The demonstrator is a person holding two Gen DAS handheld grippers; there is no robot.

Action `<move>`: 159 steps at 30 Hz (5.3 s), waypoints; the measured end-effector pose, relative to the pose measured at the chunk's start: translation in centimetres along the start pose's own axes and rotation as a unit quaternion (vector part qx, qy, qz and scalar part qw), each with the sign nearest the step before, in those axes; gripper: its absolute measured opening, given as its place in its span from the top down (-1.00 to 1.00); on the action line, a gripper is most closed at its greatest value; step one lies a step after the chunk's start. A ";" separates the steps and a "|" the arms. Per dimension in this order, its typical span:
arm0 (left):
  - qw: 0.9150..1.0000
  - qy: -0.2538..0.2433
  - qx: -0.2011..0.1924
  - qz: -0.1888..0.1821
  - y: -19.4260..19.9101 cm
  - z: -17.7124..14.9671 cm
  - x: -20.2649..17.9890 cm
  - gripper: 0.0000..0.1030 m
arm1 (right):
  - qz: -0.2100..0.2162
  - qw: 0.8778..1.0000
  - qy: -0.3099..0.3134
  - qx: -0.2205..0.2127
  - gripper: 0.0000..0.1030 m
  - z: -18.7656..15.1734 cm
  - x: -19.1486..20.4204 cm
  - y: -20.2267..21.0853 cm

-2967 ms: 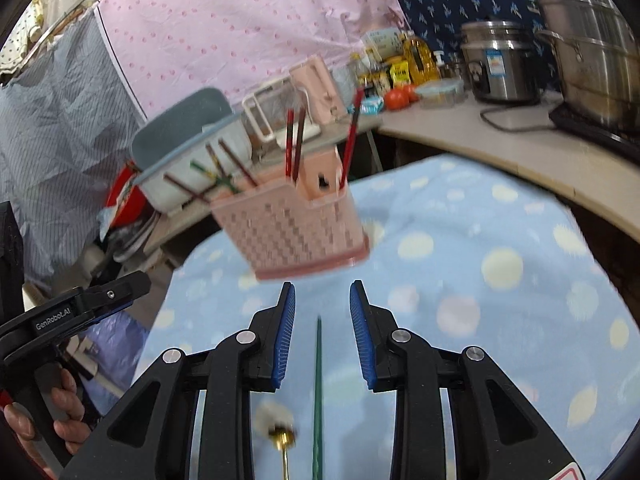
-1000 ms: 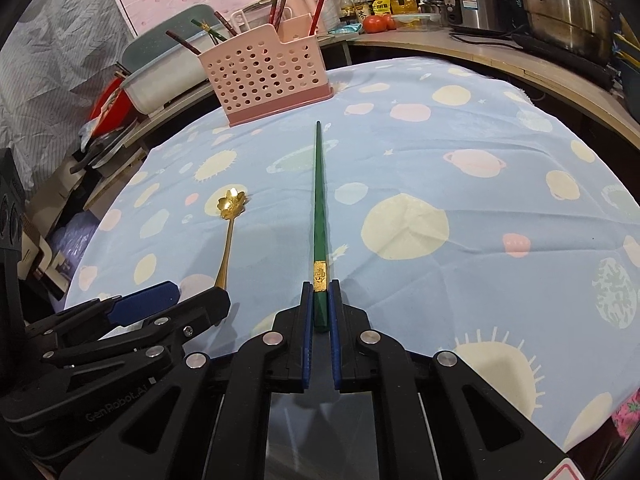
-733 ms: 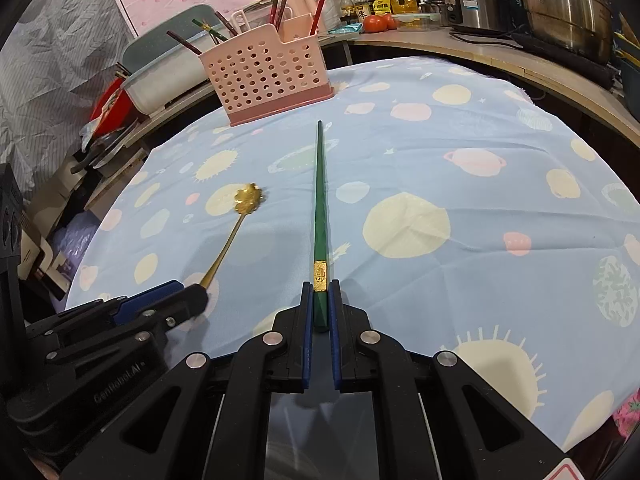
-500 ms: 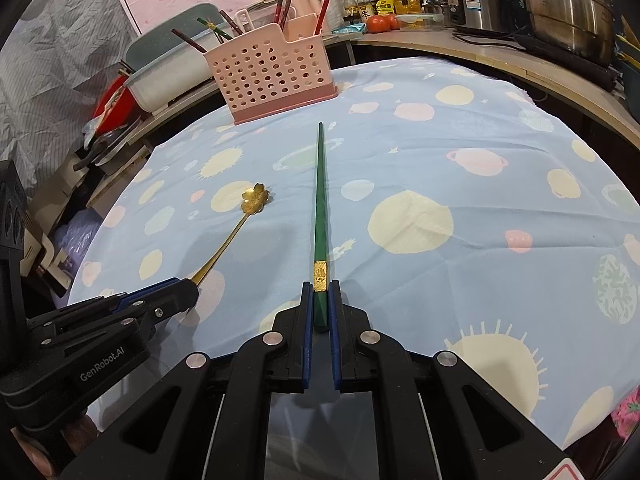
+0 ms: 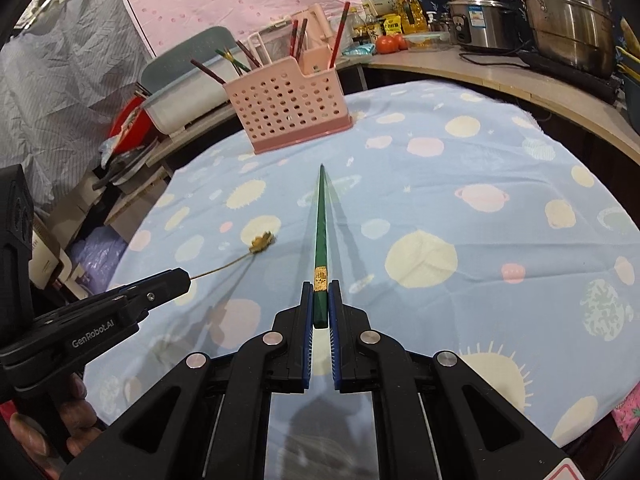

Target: Organize utensils

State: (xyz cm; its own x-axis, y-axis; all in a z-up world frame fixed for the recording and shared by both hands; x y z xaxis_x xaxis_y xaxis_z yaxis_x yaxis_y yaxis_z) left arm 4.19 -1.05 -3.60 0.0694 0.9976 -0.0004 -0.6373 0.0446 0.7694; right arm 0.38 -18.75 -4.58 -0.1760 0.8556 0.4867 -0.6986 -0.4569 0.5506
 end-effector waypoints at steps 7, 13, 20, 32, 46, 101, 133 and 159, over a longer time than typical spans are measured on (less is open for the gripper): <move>1.000 0.014 -0.021 0.003 1.3 2.1 1.1 0.80 | 0.016 0.999 0.006 -0.034 0.86 2.1 1.2 1.9; 0.999 0.018 -0.043 0.003 2.5 3.9 1.5 0.81 | 0.027 0.998 0.009 -0.063 0.86 4.2 2.1 3.5; 0.998 0.021 -0.060 -0.001 3.6 6.2 1.7 0.99 | 0.039 0.995 0.014 -0.094 0.86 7.2 2.8 4.8; 0.995 0.026 -0.097 0.004 4.9 10.5 2.3 0.99 | 0.059 0.989 0.012 -0.137 0.86 12.1 2.8 5.9; 0.992 0.030 -0.126 -0.011 6.1 17.4 3.2 0.99 | 0.071 0.981 0.035 -0.175 0.86 20.3 3.6 5.6; 0.989 0.068 -0.128 -0.004 -7.2 33.9 3.3 0.94 | 0.033 0.986 0.042 -0.159 0.86 34.0 1.1 -11.4; 0.986 0.004 -0.130 0.107 -3.3 26.4 0.4 0.07 | 0.008 0.992 0.067 -0.106 0.54 25.8 2.5 -8.2; 0.988 -0.030 -0.085 0.129 -0.9 16.8 -1.7 -0.52 | -0.072 0.994 0.070 -0.037 0.19 17.2 3.2 -3.7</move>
State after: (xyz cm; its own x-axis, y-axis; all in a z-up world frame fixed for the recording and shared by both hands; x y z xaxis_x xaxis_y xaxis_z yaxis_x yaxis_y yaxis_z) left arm 17.54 -3.63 6.45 -0.0692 0.9722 0.2235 -0.7590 -0.1967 0.6207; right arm 14.31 -18.53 6.62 -0.1613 0.9392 0.3032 -0.7725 -0.3114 0.5534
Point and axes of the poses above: each gripper's, at about its wrist camera, not at the fingertips, and y roughly against the way its jaws point, x to its left, z to its top, the point moved 2 cm from there along -y, roughly the way its jaws point, and after that the axes turned 15 degrees about z, right-handed, at the moved point
